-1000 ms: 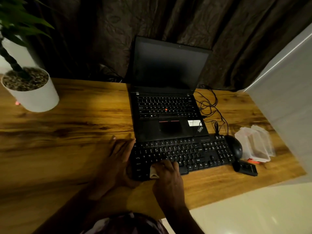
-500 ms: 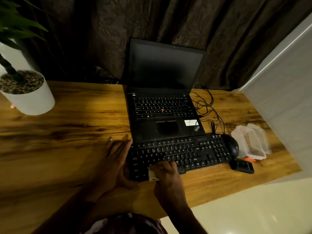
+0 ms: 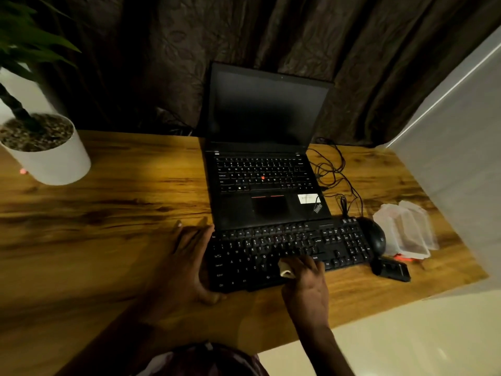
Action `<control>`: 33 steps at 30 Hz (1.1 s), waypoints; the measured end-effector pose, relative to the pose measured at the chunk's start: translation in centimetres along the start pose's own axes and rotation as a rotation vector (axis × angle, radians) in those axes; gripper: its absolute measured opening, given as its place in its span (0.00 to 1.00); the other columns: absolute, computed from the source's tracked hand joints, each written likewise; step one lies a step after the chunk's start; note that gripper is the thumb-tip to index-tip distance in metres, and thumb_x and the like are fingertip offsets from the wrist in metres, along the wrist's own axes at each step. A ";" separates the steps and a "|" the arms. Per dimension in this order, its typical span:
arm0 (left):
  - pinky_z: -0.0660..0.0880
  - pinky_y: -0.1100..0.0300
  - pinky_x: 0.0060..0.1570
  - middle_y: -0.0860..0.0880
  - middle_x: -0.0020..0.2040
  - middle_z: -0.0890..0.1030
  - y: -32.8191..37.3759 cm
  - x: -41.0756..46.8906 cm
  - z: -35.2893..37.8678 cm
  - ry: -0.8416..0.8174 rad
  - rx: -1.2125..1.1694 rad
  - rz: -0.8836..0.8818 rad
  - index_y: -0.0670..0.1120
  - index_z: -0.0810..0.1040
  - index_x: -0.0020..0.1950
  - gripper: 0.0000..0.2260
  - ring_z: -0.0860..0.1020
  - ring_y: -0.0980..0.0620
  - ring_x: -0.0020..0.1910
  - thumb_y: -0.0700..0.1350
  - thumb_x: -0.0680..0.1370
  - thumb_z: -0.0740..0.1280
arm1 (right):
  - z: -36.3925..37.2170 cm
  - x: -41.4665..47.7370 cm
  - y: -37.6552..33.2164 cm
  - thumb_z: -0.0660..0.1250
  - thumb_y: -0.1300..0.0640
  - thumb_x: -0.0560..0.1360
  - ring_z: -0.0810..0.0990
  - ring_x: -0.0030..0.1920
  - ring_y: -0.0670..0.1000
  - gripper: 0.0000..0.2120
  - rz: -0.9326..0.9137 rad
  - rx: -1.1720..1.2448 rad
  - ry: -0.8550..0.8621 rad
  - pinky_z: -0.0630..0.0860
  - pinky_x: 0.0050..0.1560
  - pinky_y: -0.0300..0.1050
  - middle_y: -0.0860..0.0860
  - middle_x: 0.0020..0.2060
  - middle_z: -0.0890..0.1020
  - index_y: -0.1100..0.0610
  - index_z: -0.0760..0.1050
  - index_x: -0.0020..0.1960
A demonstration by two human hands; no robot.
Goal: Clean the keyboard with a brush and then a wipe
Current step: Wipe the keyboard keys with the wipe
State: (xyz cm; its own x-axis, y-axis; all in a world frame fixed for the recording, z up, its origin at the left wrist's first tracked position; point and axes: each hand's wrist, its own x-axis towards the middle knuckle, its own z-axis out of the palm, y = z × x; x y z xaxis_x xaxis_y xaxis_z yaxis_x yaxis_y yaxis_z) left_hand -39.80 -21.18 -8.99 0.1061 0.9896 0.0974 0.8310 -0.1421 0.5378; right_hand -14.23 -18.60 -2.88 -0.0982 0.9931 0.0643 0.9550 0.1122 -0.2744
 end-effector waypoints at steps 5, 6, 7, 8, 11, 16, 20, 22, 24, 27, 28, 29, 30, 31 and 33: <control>0.40 0.46 0.77 0.42 0.72 0.69 -0.1 0.2 -0.1 -0.032 -0.002 0.003 0.41 0.56 0.79 0.65 0.59 0.43 0.74 0.80 0.54 0.68 | 0.4 -0.2 -0.1 0.63 0.70 0.58 0.72 0.49 0.51 0.27 -0.131 -0.097 0.014 0.74 0.41 0.39 0.49 0.50 0.81 0.50 0.82 0.52; 0.40 0.45 0.77 0.42 0.72 0.69 -0.1 0.2 -0.1 -0.038 0.000 0.002 0.41 0.55 0.80 0.66 0.60 0.43 0.74 0.78 0.54 0.69 | 0.3 0.0 0.4 0.66 0.71 0.57 0.73 0.49 0.52 0.29 -0.107 -0.077 0.009 0.71 0.41 0.37 0.48 0.51 0.81 0.50 0.82 0.54; 0.40 0.44 0.77 0.42 0.72 0.69 -0.1 0.2 -0.1 -0.039 0.002 0.003 0.41 0.55 0.80 0.66 0.60 0.43 0.75 0.77 0.53 0.71 | 0.1 0.2 1.1 0.69 0.73 0.56 0.73 0.48 0.52 0.30 -0.075 -0.059 0.014 0.69 0.41 0.37 0.49 0.51 0.81 0.50 0.82 0.54; 0.40 0.43 0.77 0.43 0.73 0.67 -0.1 0.2 0.0 -0.037 0.003 0.003 0.41 0.54 0.80 0.66 0.59 0.44 0.75 0.77 0.53 0.71 | 0.0 0.4 1.8 0.71 0.74 0.55 0.73 0.47 0.53 0.31 -0.043 -0.045 0.026 0.70 0.41 0.39 0.50 0.51 0.82 0.51 0.82 0.53; 0.40 0.42 0.77 0.44 0.74 0.66 -0.3 0.2 0.0 -0.043 0.004 -0.003 0.41 0.54 0.80 0.66 0.59 0.44 0.76 0.78 0.54 0.70 | -0.2 0.6 1.8 0.71 0.74 0.55 0.72 0.48 0.53 0.30 -0.003 -0.019 0.043 0.73 0.41 0.43 0.51 0.51 0.82 0.53 0.82 0.54; 0.41 0.43 0.77 0.43 0.73 0.68 -0.4 0.3 0.1 -0.058 0.012 0.007 0.41 0.55 0.80 0.67 0.60 0.43 0.75 0.77 0.52 0.71 | 0.9 -0.4 0.3 0.68 0.72 0.56 0.73 0.51 0.53 0.30 -0.087 -0.039 -0.004 0.69 0.43 0.37 0.49 0.52 0.80 0.51 0.81 0.54; 0.39 0.47 0.77 0.44 0.73 0.68 -0.3 0.2 0.1 -0.068 0.008 -0.006 0.41 0.54 0.80 0.67 0.59 0.44 0.75 0.77 0.52 0.72 | 0.4 0.1 1.4 0.70 0.71 0.58 0.72 0.51 0.53 0.28 -0.025 0.013 0.030 0.76 0.47 0.47 0.52 0.52 0.81 0.53 0.82 0.56; 0.36 0.49 0.77 0.43 0.73 0.68 -0.3 0.2 0.0 -0.069 0.007 -0.012 0.42 0.53 0.80 0.67 0.58 0.45 0.76 0.77 0.52 0.71 | 0.2 0.2 1.0 0.72 0.70 0.59 0.71 0.50 0.53 0.26 -0.003 0.030 0.051 0.78 0.47 0.51 0.53 0.51 0.82 0.54 0.82 0.55; 0.35 0.50 0.77 0.44 0.74 0.67 -0.2 0.2 -0.1 -0.060 -0.003 -0.016 0.43 0.52 0.81 0.66 0.56 0.45 0.76 0.79 0.54 0.69 | 0.4 0.0 0.0 0.74 0.69 0.60 0.68 0.51 0.49 0.24 -0.064 0.008 0.042 0.79 0.47 0.49 0.52 0.51 0.81 0.53 0.82 0.54; 0.34 0.50 0.77 0.44 0.75 0.66 0.0 0.2 -0.2 -0.061 -0.011 -0.008 0.42 0.52 0.81 0.66 0.57 0.45 0.77 0.83 0.56 0.65 | 0.7 -0.4 -0.8 0.68 0.67 0.66 0.69 0.51 0.47 0.22 -0.113 0.038 -0.035 0.66 0.45 0.34 0.47 0.51 0.79 0.48 0.77 0.55; 0.34 0.51 0.76 0.44 0.75 0.66 0.1 0.2 -0.3 -0.058 -0.011 -0.010 0.42 0.53 0.81 0.66 0.57 0.44 0.77 0.83 0.56 0.64 | 0.7 -0.4 -0.7 0.67 0.68 0.66 0.69 0.49 0.47 0.21 -0.107 0.061 -0.021 0.64 0.44 0.34 0.46 0.49 0.79 0.47 0.76 0.54; 0.33 0.52 0.76 0.44 0.75 0.66 0.1 0.2 -0.3 -0.056 -0.007 -0.014 0.43 0.53 0.81 0.66 0.57 0.44 0.77 0.83 0.56 0.64 | 0.7 -0.3 -0.4 0.68 0.68 0.66 0.69 0.47 0.46 0.21 -0.092 0.084 0.005 0.64 0.44 0.36 0.46 0.47 0.79 0.48 0.77 0.52; 0.34 0.52 0.77 0.44 0.75 0.66 0.1 0.2 -0.4 -0.052 0.001 -0.016 0.43 0.53 0.81 0.66 0.57 0.44 0.77 0.83 0.56 0.64 | 0.6 -0.2 0.0 0.70 0.68 0.65 0.69 0.45 0.46 0.20 -0.069 0.101 0.033 0.65 0.44 0.38 0.47 0.46 0.79 0.48 0.77 0.51; 0.36 0.51 0.77 0.44 0.74 0.66 0.0 0.1 -0.3 -0.052 0.006 -0.015 0.42 0.53 0.81 0.65 0.56 0.44 0.77 0.83 0.56 0.64 | 0.7 -0.1 0.3 0.72 0.68 0.65 0.69 0.45 0.46 0.19 -0.042 0.115 0.047 0.68 0.44 0.39 0.48 0.47 0.79 0.49 0.78 0.50; 0.38 0.46 0.77 0.43 0.74 0.67 -0.1 0.1 -0.2 -0.056 0.020 -0.008 0.42 0.53 0.81 0.66 0.57 0.44 0.76 0.83 0.56 0.64 | 1.0 0.0 0.1 0.75 0.66 0.65 0.72 0.47 0.48 0.19 -0.032 0.135 0.025 0.73 0.43 0.39 0.49 0.52 0.77 0.51 0.79 0.51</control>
State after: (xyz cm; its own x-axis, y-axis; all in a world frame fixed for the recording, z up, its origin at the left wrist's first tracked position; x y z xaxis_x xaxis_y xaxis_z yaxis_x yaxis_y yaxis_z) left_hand -40.01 -21.04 -8.86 0.1299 0.9905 0.0458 0.8425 -0.1346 0.5216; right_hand -14.39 -18.55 -3.93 -0.1200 0.9879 0.0983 0.9051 0.1496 -0.3980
